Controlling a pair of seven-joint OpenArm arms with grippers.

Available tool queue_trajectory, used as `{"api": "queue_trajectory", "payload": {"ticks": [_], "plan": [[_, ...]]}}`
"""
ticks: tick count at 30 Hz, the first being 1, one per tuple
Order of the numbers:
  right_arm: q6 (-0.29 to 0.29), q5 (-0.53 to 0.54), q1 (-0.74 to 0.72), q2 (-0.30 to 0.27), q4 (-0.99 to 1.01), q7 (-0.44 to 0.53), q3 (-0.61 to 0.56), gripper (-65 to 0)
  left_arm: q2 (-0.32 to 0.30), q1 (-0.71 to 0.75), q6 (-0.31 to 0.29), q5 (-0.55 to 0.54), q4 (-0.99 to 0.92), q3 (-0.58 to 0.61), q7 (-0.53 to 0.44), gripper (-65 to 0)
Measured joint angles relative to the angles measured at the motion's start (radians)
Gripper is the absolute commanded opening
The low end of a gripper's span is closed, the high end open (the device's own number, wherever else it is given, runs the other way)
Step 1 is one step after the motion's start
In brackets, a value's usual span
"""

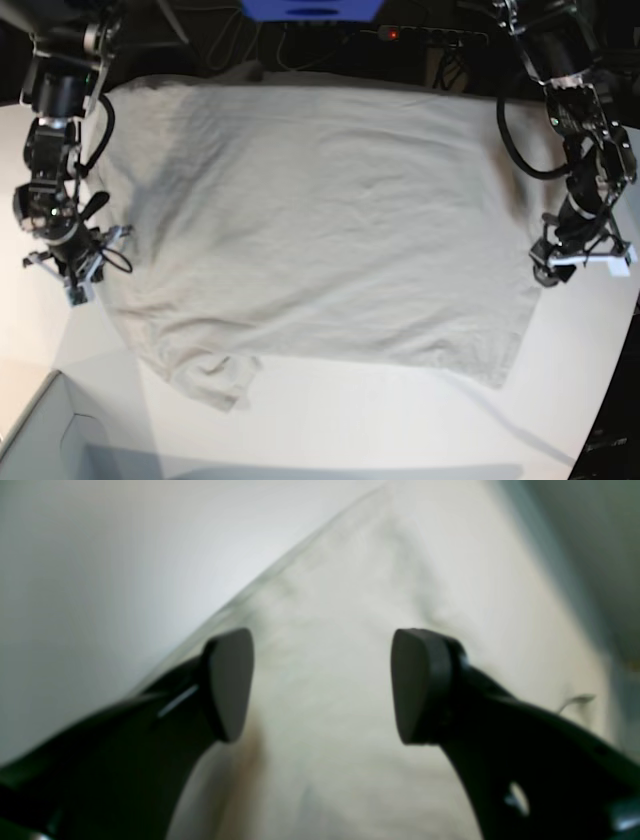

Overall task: Layout the t-shirt on the table in an organized manner, then fold the t-shirt properly
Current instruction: 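Move both grippers back to the shirt's shoulder corners and grasp them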

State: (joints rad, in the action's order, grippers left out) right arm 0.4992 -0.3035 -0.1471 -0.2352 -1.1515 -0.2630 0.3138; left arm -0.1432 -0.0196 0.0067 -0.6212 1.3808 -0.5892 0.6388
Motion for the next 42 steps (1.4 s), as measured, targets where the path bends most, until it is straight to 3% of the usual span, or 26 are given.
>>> {"api": "queue_trajectory", "payload": {"ticks": [4, 7, 10, 16, 20, 24, 27, 29, 35, 40, 42], "plan": [[0.005, 0.003, 0.129, 0.05, -0.156, -0.012, 0.0, -65.0, -0.006, 0.058, -0.001, -0.001, -0.081, -0.005, -0.004, -23.1], [0.054, 0.007, 0.138, 0.067, -0.132, -0.003, 0.0, -65.0, -0.006, 0.059, -0.007, -0.005, -0.156, -0.004, -0.008, -23.1], [0.062, 0.0, 0.103, 0.066, -0.024, -0.013, 0.0, -65.0, -0.013, 0.048, -0.011, -0.008, -0.183, -0.005, -0.017, -23.1], [0.064, 0.02, -0.089, 0.032, 0.251, 0.036, 0.0, -65.0, -0.012, -0.021, -0.027, -0.013, -0.306, 0.009, -0.166, -23.1], [0.065, 0.029, -0.2, -0.002, 0.449, 0.143, 0.0, -65.0, -0.032, -0.059, -0.026, -0.003, -0.391, 0.111, -0.299, -23.1], [0.067, 0.0, -0.337, -0.032, 0.629, 0.171, -0.002, -65.0, -0.051, -0.122, -0.017, -0.001, -0.478, 0.201, -0.389, -23.1], [0.014, -0.004, -0.407, -0.045, 0.731, 0.205, -0.008, -65.0, -0.051, -0.189, -0.025, -0.002, -0.572, 0.235, -0.458, -23.1], [-0.025, -0.005, -0.432, -0.05, 0.752, 0.206, -0.008, -65.0, -0.06, -0.24, -0.03, -0.002, -0.634, 0.237, -0.46, -23.1], [-0.026, -0.005, -0.438, -0.051, 0.676, 0.21, -0.002, -65.0, -0.059, -0.286, -0.009, -0.002, -0.638, 0.237, -0.413, -23.2], [-0.026, -0.003, -0.298, -0.053, 0.402, 0.198, 0.0, -65.0, -0.053, -0.216, 0.005, -0.012, -0.404, 0.233, -0.315, -23.2], [-0.026, -0.006, -0.226, -0.054, 0.268, 0.121, 0.0, -65.0, -0.055, -0.185, 0.011, -0.012, -0.289, 0.231, -0.28, -23.2]]}}
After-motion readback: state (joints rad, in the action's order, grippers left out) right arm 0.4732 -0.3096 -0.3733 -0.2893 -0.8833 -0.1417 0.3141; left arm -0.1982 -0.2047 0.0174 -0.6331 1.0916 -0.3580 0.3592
